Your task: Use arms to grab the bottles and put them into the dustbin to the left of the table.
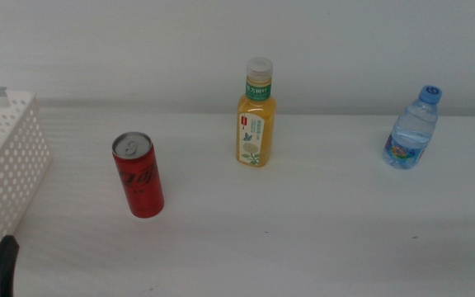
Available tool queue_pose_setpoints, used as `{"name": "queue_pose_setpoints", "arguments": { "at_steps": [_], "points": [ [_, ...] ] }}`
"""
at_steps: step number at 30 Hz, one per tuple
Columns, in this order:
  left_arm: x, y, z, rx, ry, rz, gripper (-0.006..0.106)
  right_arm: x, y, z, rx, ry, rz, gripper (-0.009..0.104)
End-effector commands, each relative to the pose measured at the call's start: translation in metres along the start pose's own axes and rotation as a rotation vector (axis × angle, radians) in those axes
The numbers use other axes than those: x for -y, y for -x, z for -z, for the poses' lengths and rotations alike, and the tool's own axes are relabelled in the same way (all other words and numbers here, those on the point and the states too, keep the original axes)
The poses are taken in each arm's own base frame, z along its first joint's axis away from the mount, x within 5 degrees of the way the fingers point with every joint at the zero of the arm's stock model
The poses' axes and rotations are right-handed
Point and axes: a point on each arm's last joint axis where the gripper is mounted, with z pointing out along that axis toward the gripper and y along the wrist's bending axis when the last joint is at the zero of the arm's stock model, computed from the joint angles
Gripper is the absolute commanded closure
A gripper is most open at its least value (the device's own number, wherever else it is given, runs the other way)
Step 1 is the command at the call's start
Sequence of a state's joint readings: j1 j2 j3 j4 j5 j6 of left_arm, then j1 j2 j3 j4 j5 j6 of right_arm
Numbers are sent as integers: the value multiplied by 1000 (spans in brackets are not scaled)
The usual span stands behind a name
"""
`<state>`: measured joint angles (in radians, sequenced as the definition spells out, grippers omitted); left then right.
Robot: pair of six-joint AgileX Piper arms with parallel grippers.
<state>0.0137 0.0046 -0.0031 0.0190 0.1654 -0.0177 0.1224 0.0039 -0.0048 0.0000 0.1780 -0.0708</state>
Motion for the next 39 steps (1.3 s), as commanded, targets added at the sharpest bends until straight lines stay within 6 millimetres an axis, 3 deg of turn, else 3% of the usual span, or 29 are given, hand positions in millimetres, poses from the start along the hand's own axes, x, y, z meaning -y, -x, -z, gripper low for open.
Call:
{"name": "queue_pose_setpoints", "arguments": {
  "at_steps": [1, 19, 39],
  "points": [
    [2, -9, 0, 18, -28, 18, 7, -1, -12, 0, 3, -4, 4, 16],
    [29, -13, -32, -147, -312, -21, 7, -1, -12, 0, 3, -4, 4, 16],
    [47, -31, -78, -179, -333, -30, 7, -1, -12, 0, 3, -4, 4, 16]
  ]
}}
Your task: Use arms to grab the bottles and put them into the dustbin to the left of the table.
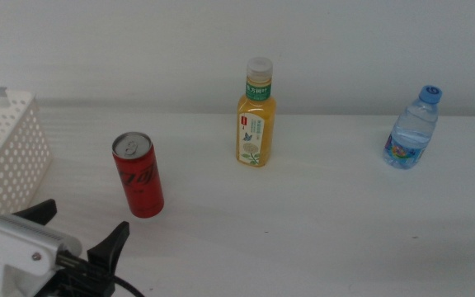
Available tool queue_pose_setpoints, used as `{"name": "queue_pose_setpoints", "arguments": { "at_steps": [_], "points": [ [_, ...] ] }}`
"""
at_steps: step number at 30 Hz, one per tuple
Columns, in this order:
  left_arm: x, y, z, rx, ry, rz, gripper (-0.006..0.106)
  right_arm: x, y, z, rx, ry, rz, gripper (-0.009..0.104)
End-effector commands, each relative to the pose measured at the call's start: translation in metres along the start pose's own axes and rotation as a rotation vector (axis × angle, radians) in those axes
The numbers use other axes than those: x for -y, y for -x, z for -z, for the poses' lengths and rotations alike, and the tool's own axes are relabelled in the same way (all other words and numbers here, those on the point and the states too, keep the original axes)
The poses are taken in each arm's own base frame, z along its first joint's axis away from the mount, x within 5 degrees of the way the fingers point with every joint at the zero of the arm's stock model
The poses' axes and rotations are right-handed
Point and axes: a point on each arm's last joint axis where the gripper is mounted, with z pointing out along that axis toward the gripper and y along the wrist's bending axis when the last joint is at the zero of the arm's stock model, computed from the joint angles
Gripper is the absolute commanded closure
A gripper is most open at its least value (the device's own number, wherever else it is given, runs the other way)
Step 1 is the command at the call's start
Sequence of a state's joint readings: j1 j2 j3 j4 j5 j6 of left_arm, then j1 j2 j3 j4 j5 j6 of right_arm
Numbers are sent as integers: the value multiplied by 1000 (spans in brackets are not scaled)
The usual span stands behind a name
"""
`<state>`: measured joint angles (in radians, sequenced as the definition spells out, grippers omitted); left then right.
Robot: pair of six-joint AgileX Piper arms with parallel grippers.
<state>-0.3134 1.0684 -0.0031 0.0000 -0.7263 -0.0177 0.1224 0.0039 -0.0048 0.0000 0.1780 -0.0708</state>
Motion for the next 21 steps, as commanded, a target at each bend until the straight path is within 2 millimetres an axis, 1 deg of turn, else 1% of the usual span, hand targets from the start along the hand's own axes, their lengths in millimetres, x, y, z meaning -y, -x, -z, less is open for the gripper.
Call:
{"name": "queue_pose_setpoints", "arguments": {
  "at_steps": [1, 10, 21],
  "points": [
    [1, -11, 0, -6, -9, 6, 7, -1, -12, 0, 3, -4, 4, 16],
    [1, -25, -13, -61, -7, 18, 7, -1, -12, 0, 3, -4, 4, 16],
    [-1, -38, -29, -27, 10, 45, 7, -1, -12, 0, 3, -4, 4, 16]
  ]
}}
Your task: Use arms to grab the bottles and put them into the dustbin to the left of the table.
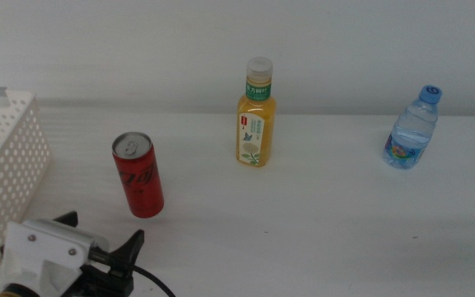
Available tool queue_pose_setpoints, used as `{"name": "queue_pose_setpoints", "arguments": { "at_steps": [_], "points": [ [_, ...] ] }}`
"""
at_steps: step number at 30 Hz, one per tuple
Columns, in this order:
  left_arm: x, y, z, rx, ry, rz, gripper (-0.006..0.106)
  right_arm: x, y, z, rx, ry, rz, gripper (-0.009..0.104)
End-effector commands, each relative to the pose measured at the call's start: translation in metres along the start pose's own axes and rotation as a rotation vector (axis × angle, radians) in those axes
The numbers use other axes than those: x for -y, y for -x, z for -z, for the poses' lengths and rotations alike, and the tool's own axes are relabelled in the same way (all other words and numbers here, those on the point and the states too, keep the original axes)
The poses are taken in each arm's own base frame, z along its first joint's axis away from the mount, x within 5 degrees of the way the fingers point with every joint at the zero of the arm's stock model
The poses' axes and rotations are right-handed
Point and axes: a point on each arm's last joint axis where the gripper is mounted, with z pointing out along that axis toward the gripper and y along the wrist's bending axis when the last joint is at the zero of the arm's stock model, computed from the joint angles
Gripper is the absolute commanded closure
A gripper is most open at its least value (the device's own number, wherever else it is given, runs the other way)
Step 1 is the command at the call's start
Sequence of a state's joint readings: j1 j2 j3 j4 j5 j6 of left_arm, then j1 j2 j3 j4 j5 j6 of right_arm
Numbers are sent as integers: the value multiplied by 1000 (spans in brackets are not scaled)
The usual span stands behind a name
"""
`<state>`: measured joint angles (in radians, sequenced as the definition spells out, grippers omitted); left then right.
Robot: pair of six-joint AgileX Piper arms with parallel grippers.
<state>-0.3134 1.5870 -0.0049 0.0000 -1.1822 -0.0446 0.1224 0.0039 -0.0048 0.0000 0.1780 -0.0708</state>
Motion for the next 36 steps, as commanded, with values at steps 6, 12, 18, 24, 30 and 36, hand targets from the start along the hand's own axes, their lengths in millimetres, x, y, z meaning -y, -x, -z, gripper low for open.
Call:
{"name": "queue_pose_setpoints", "arguments": {
  "at_steps": [6, 12, 18, 24, 30, 36],
  "points": [
    [-1, -16, 2, -41, 17, 67, 7, -1, -12, 0, 3, -4, 4, 16],
    [0, -16, 2, -39, 4, 62, 7, -1, -12, 0, 3, -4, 4, 16],
    [1, -15, 0, -34, -4, 90, 7, -1, -12, 0, 3, -4, 4, 16],
    [3, -8, -5, 7, -26, 87, 7, -1, -12, 0, 3, -4, 2, 16],
    [3, -1, -15, 39, -26, 84, 7, -1, -12, 0, 3, -4, 2, 16],
    [1, 11, -35, 67, 2, 84, 7, -1, -12, 0, 3, -4, 2, 16]
  ]
}}
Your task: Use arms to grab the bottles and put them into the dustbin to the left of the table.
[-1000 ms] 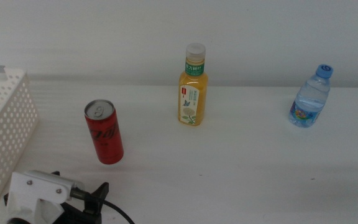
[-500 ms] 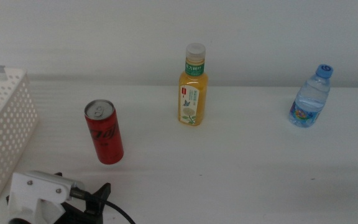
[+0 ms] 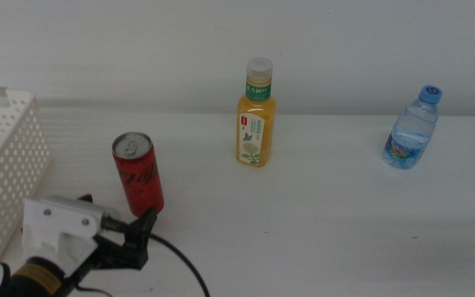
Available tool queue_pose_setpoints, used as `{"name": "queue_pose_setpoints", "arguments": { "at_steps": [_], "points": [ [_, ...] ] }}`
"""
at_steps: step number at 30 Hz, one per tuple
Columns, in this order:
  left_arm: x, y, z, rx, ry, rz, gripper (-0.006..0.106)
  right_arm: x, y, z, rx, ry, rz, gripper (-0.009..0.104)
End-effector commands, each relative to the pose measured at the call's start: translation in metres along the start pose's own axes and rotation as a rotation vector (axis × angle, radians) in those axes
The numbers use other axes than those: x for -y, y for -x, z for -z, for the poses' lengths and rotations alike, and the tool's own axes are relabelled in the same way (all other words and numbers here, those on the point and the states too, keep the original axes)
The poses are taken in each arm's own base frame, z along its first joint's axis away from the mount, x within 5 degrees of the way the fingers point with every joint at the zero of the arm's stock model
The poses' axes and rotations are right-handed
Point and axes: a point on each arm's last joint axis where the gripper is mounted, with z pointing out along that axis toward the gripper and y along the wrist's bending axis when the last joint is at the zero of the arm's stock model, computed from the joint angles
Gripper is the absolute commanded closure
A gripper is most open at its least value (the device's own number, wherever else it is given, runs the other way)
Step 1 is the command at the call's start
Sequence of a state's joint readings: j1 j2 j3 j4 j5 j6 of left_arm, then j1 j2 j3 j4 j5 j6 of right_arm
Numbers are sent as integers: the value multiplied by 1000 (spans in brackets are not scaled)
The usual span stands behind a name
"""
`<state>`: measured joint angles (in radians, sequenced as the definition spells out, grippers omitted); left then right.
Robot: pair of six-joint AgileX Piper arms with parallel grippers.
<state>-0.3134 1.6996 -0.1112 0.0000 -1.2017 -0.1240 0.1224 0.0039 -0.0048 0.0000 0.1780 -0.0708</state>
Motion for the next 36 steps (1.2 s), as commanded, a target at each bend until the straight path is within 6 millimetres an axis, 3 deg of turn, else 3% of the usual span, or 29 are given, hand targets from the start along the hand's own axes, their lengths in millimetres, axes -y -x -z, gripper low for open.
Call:
{"name": "queue_pose_setpoints", "arguments": {
  "at_steps": [1, 11, 25, 36],
  "points": [
    [1, 9, -7, 65, 2, -5, 7, -1, -12, 0, 3, -4, 2, 16],
    [1, 17, -21, 67, 16, -7, 7, -1, -12, 0, 3, -4, 2, 16],
    [1, 2, -50, 60, 1, 20, 7, -1, -12, 0, 3, -4, 2, 16],
    [2, 9, -71, 52, 1, 20, 7, -1, -12, 0, 3, -4, 2, 16]
  ]
}}
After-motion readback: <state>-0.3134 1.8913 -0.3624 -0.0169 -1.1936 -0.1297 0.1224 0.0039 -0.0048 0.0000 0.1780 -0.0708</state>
